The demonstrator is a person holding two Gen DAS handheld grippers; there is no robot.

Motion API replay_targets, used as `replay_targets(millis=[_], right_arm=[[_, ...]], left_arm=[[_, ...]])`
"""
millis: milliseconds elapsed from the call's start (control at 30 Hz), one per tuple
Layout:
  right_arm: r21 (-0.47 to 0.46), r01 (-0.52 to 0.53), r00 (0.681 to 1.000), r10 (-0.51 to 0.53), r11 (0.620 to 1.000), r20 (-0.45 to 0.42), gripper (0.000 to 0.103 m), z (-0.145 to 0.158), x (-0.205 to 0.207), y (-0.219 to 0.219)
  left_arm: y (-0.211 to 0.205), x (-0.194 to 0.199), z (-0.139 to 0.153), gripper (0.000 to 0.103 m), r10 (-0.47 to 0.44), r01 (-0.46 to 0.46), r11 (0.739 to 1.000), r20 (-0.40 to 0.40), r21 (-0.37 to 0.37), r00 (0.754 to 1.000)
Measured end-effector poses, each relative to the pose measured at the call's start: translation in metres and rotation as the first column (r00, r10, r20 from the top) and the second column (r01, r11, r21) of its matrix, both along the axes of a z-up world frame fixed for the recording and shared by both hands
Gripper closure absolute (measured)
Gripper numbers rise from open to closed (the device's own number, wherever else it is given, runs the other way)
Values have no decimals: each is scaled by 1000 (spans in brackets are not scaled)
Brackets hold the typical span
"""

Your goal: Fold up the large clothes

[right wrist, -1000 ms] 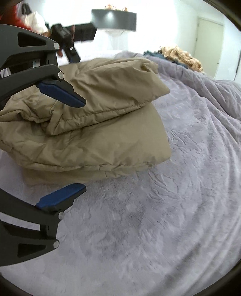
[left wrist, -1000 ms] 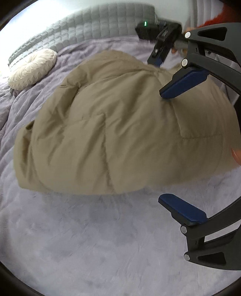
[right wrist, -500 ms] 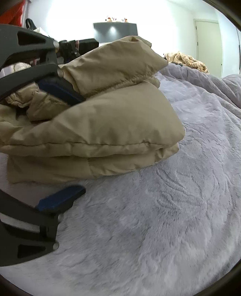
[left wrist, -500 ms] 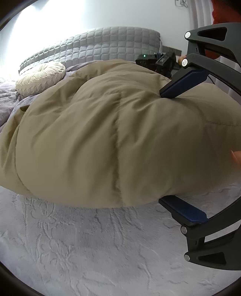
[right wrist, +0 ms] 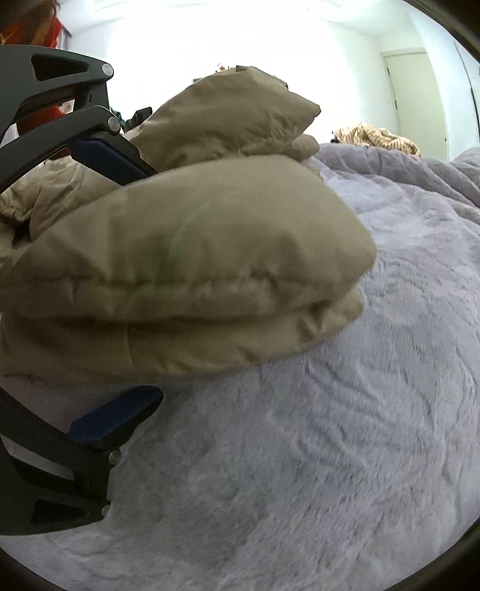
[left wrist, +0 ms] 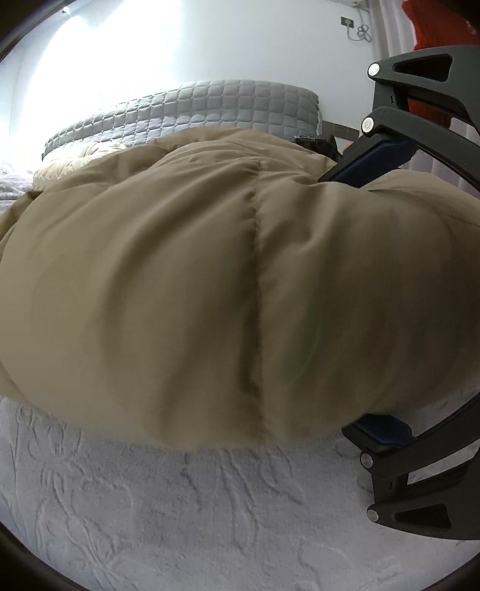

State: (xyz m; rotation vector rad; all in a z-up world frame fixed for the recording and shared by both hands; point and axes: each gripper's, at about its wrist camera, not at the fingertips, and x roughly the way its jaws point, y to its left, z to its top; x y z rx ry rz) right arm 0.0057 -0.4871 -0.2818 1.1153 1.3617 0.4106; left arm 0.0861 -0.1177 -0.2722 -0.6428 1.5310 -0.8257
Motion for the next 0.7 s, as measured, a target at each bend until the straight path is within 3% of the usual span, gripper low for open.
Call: replay_targets(millis=[200, 433, 533, 700], right_arm=[[18, -10, 1000, 10, 1000, -9, 2, 8, 18, 27], [-8, 38, 999, -38, 999, -6, 41, 31, 23, 36], [-15, 45, 998, -44, 999, 35, 48, 49, 24, 48], [-18, 60, 991, -57, 998, 118, 48, 80, 43, 85]], left_arm=[[-14, -2, 15, 0, -6, 4, 999, 34, 53, 999], [-12, -4, 44, 14, 25, -32, 997, 107, 72, 994], [-5, -1, 60, 15, 10, -17, 999, 148, 48, 989], [32, 18, 93, 15, 12, -18, 1000, 225, 23, 974]])
